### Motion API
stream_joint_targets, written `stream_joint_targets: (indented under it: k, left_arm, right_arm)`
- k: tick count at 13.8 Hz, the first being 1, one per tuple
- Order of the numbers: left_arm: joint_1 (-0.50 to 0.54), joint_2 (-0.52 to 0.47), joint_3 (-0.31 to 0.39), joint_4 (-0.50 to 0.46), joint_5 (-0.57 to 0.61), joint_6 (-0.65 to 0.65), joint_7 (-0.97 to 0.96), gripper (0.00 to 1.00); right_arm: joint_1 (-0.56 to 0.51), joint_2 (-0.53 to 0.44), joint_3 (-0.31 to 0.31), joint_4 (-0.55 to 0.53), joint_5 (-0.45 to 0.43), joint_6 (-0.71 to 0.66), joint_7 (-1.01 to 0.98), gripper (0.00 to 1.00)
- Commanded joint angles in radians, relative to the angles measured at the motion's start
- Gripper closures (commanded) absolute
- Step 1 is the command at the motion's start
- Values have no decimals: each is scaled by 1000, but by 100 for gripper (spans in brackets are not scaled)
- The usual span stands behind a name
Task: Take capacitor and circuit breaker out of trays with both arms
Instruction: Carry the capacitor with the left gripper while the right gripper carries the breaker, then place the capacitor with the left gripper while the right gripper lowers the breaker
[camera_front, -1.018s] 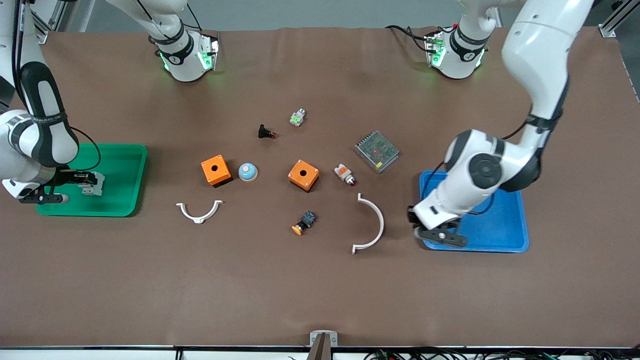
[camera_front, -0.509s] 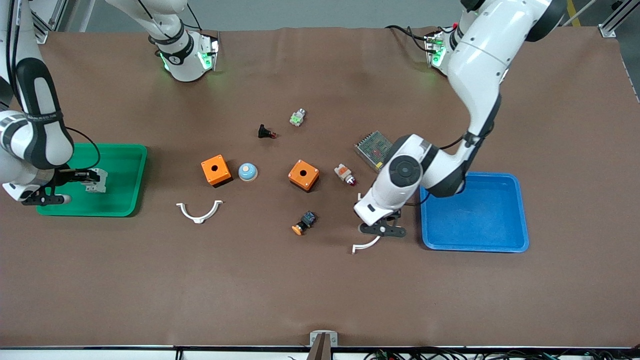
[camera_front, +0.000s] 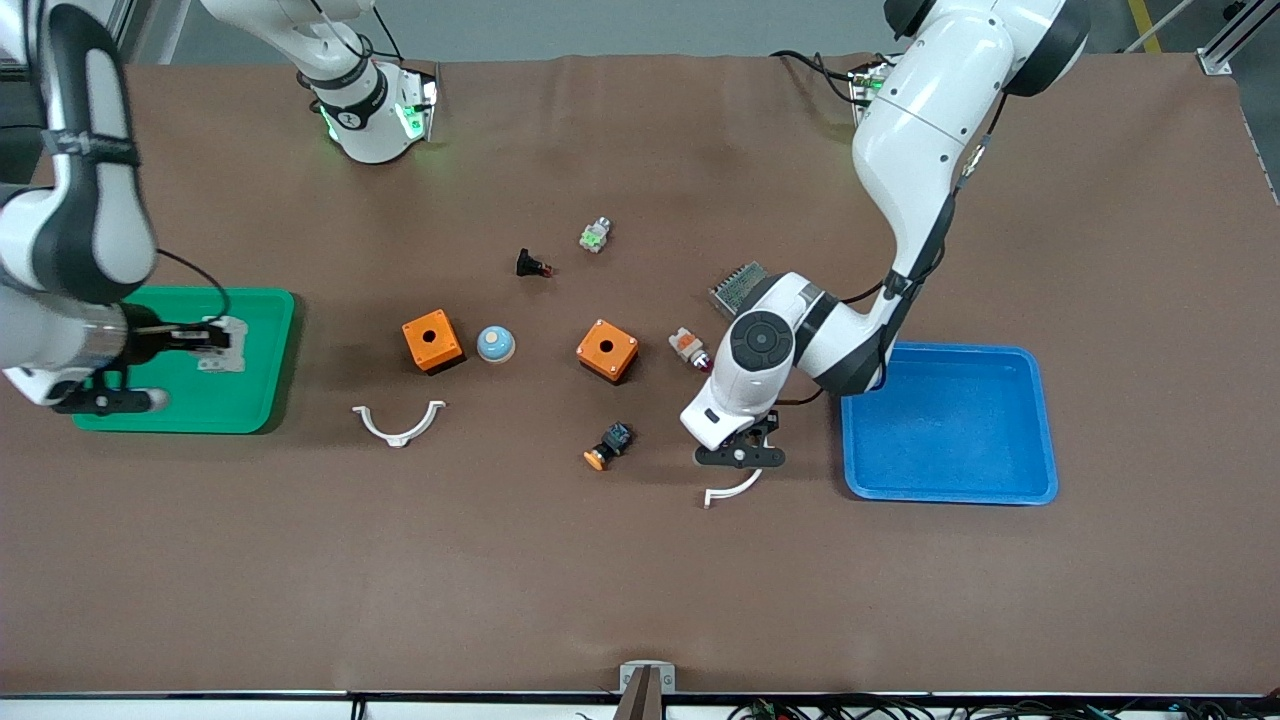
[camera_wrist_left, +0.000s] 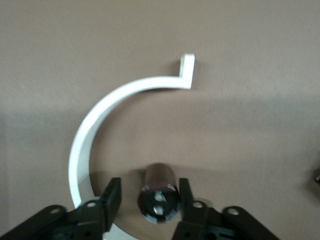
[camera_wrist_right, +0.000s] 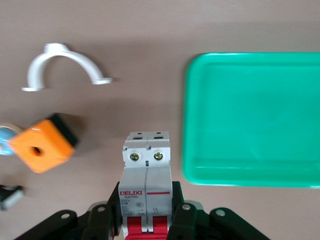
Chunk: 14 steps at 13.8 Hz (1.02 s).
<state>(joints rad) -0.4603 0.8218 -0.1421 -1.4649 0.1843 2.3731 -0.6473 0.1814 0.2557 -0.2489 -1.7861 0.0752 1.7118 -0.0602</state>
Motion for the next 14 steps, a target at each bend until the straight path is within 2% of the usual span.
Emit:
stream_joint_targets:
  k: [1,4,6,10,14]
  left_arm:
    - [8,-53,21,43,23,-101,-12,0]
    - [32,-198,68,43,24,-231,-12,0]
    - [75,-289,69,41,26,-322,-2,0]
    - [178,-453,67,40,26,-507,122,0]
    - [265,-607,59,37,9,-696,309,0]
  right_arm:
    - [204,7,-10,2,26,15,225,74]
    - [399,42,-10,2,118,122,460,74]
    - [484,98,-10,2,158,224,517,74]
    - [541,232,-10,4,239,411,517,74]
    - [543,330,-10,57,244,446,516,74]
